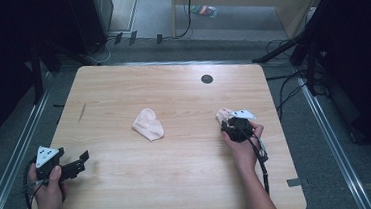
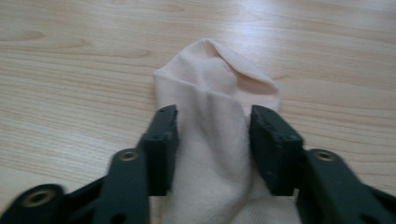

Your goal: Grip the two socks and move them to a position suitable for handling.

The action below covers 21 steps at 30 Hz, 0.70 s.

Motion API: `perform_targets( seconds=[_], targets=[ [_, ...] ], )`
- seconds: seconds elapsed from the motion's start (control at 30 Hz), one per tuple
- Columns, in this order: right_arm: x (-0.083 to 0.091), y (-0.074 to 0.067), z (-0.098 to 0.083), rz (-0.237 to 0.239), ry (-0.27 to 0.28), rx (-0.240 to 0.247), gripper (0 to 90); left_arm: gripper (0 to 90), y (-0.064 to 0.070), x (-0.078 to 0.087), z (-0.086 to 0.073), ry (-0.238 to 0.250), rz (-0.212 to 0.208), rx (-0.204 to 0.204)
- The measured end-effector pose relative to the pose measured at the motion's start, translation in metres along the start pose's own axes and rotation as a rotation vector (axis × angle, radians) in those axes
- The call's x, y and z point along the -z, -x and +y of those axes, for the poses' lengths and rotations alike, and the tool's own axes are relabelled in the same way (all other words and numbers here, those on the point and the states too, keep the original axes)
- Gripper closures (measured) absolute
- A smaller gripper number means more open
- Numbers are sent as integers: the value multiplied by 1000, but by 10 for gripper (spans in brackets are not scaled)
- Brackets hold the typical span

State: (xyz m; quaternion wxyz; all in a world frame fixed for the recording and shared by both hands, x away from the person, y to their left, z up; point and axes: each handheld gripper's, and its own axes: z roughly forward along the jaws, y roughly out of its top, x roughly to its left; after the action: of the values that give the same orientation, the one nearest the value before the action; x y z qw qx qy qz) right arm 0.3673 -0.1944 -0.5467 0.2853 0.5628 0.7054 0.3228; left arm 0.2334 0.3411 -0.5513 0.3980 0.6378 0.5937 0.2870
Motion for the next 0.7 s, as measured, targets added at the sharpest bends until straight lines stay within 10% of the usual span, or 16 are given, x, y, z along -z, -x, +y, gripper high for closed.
perform_targets(
  seconds=[0.13, 0.23, 0.7],
  targets=[
    [2, 2, -3, -39, 16, -10, 830, 99, 0, 0, 0, 0, 2, -2],
    [2, 12, 1, 2, -3, -84, 849, 99, 1, 0, 0, 2, 7, -6],
    [77, -11, 24, 129, 158, -52, 852, 99, 10, 3, 1, 12, 30, -50]
  ],
)
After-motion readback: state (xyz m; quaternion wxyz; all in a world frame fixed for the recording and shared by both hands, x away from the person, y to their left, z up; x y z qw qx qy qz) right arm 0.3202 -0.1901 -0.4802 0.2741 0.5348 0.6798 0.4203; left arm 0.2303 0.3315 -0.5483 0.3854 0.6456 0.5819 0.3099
